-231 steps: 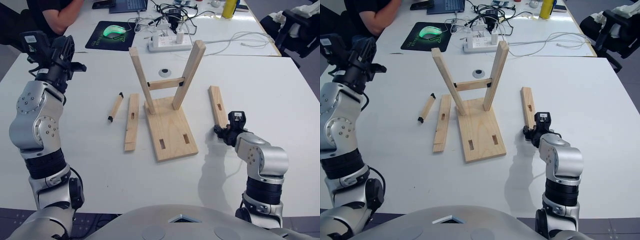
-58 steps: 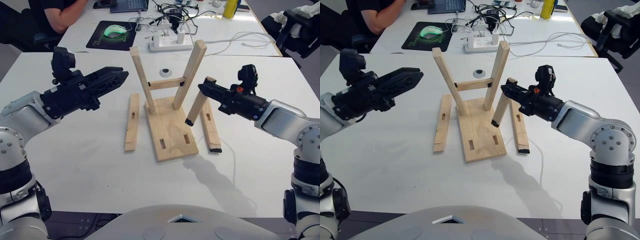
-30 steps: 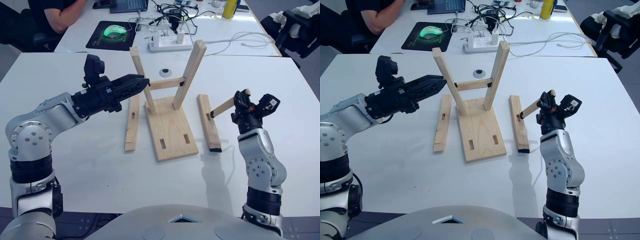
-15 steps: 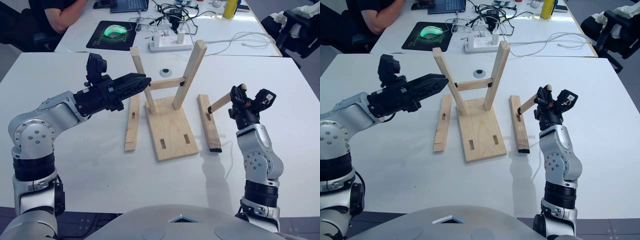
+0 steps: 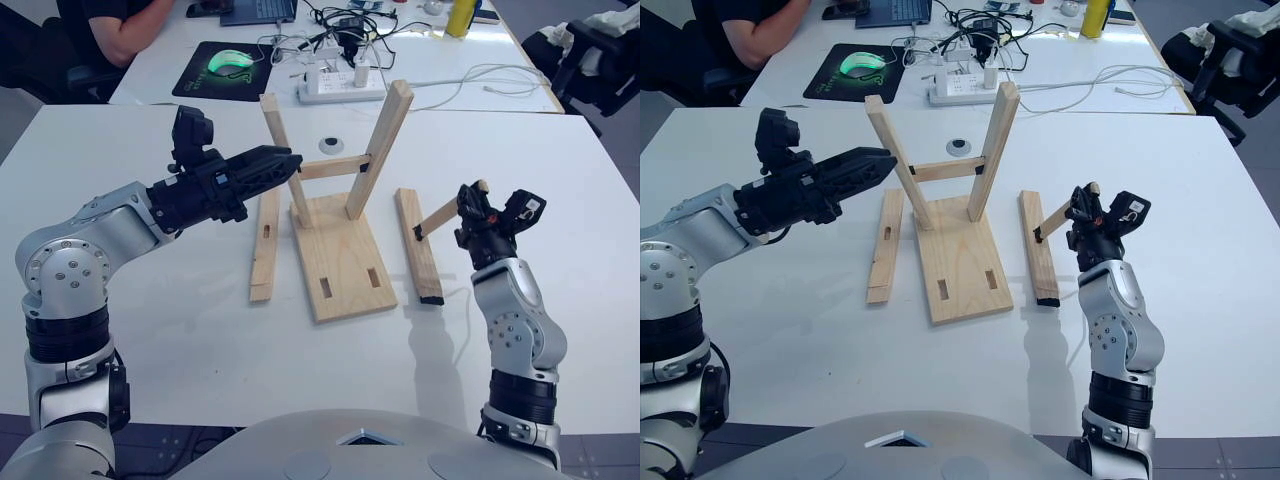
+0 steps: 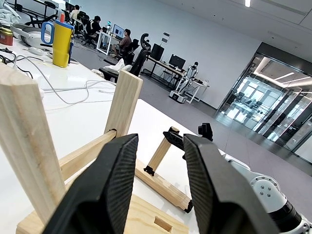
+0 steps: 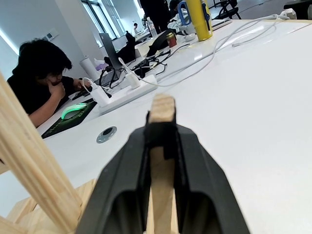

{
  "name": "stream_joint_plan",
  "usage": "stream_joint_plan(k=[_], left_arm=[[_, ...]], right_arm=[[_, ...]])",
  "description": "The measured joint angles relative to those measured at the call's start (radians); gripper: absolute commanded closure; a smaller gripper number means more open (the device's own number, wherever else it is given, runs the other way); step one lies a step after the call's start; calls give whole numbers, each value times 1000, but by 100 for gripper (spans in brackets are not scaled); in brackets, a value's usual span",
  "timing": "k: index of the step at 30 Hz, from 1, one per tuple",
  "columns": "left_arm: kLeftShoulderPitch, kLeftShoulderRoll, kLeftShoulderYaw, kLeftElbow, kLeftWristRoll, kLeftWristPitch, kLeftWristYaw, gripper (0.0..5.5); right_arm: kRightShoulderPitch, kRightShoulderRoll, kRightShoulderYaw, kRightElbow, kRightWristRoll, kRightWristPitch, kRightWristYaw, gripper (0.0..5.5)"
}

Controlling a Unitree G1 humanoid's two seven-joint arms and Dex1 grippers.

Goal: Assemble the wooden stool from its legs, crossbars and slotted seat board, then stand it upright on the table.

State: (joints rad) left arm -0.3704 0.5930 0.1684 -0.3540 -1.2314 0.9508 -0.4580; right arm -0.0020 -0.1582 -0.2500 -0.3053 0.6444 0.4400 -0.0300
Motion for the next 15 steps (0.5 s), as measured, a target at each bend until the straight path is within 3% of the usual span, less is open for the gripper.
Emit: stream_joint_plan(k=[8, 15], left_arm=[[0, 0, 2, -6, 0, 1, 2, 380], [-20, 2, -1, 0, -1, 21, -2, 380]], right_arm=[[15, -8, 41, -18, -82, -17, 37, 506], [120, -6, 133, -19, -229, -191, 121, 506]])
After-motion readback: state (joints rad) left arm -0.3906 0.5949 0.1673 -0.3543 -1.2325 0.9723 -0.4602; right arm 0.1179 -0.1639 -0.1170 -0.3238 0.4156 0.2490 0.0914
